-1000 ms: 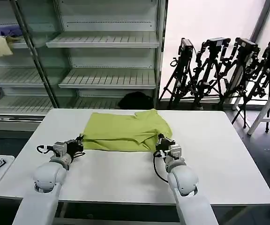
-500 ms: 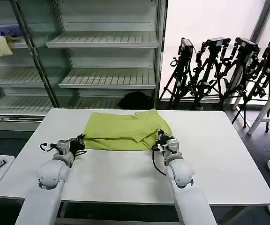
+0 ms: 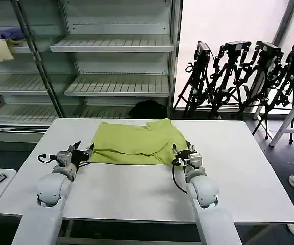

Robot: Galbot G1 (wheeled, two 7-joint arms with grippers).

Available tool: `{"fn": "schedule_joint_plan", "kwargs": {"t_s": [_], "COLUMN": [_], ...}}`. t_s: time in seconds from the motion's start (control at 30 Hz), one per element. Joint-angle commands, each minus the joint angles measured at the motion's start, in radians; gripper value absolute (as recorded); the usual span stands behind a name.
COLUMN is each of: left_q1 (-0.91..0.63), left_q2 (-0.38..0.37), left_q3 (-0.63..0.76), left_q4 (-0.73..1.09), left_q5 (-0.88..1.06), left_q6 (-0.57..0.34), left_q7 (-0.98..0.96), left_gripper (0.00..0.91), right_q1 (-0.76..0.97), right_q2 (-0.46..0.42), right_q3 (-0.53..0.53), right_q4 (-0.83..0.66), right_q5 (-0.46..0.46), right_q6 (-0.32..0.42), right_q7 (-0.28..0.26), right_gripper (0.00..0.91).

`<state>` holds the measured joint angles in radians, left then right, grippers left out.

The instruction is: Fold and organize the clothes.

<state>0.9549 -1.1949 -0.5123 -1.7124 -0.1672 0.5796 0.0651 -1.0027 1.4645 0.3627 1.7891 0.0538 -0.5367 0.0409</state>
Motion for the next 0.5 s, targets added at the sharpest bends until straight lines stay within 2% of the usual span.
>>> {"fn": "schedule_joint_plan", "kwargs": {"t_s": [0.03,0.47,0.5], "left_q1": [0.063,0.069,0.069], "left_q2": [0.002,-0.002,-0.001], "left_q3": [-0.012,-0.017,-0.018], "left_q4": [-0.026,-0.012,-0.010], "left_q5": [-0.008,-0.005,-0.005], "left_q6": [0.000,-0.001,-0.001], "left_q7": [0.009,0.013,0.014], "left_gripper": [0.907,0.907,0.907], "right_q1": [-0.137,-0.141,-0.139], "right_q2": [-0.023,-0.013,-0.013], "right_q3": [0.017,0.023,0.019], "right_q4": [0.115,0.055,0.052], "right_q5": [0.034,0.024,0.024], "right_q6": [-0.024,0.020,0.022], "right_q7": [0.003,-0.001,-0.001], "right_gripper": [0.907,0.907,0.867]}}
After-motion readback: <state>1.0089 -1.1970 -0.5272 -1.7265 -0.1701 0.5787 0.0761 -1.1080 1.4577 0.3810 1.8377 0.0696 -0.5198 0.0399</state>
